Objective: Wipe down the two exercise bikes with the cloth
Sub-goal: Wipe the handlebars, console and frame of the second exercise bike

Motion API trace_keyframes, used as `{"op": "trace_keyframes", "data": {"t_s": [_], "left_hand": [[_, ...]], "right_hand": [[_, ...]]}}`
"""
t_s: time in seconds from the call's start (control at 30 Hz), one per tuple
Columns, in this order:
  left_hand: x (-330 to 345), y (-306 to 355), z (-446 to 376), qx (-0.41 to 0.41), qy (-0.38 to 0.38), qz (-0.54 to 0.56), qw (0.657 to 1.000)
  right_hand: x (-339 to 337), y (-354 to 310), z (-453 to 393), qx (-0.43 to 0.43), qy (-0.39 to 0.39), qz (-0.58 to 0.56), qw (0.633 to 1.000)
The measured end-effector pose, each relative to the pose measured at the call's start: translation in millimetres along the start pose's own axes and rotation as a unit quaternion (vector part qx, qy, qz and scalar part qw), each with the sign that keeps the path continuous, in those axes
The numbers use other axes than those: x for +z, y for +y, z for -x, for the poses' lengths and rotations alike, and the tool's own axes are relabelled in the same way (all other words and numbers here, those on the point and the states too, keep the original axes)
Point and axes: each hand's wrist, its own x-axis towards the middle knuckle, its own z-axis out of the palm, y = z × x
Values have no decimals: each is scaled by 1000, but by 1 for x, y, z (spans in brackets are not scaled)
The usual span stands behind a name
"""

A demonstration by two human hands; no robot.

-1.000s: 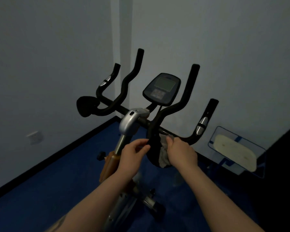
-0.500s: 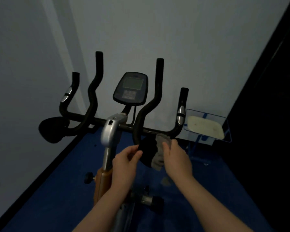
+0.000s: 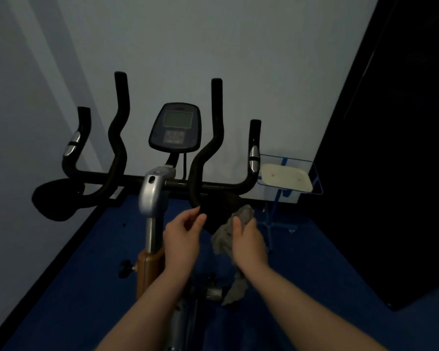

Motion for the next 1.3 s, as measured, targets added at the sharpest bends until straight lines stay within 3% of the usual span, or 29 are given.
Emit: {"op": "trace_keyframes", "data": {"t_s": [0.13, 0.27, 0.43, 0.6, 0.7, 0.77, 0.83, 1.0, 1.1, 1.2, 1.3], "left_hand": [[2, 0, 1, -6, 3, 1, 1000], [-1, -1, -3, -14, -4, 6, 1000], [3, -3, -3, -28, 7, 25, 999], [0, -2, -4, -21, 0, 27, 999], [-2, 0, -5, -29, -9, 42, 999], [-1, -2, -6, -36, -12, 42, 998], [-1, -2, -5, -35, -11, 38, 999], [1, 1, 2, -21, -2, 68, 997], [0, 6, 4, -23, -5, 98, 995], [-4, 9, 9, -71, -26, 180, 981], [-7, 9, 11, -112, -34, 203, 972]], "right_hand": [[7, 1, 2, -7, -2, 12, 1000], [-22, 1, -4, -30, -88, 106, 990], [-62, -19, -18, -169, 12, 38, 985], [-42, -54, -46, -266, 10, 4, 964], [-29, -48, -53, -315, -15, 110, 943], [-22, -37, -49, -367, 47, 189, 910], [-18, -31, -43, -408, 85, 187, 890], [-17, -35, -48, -422, 19, 169, 890], [-22, -28, -43, -493, 7, 209, 844], [-38, -28, -54, -544, -80, 230, 803], [-40, -45, -66, -527, -116, 164, 826]]}}
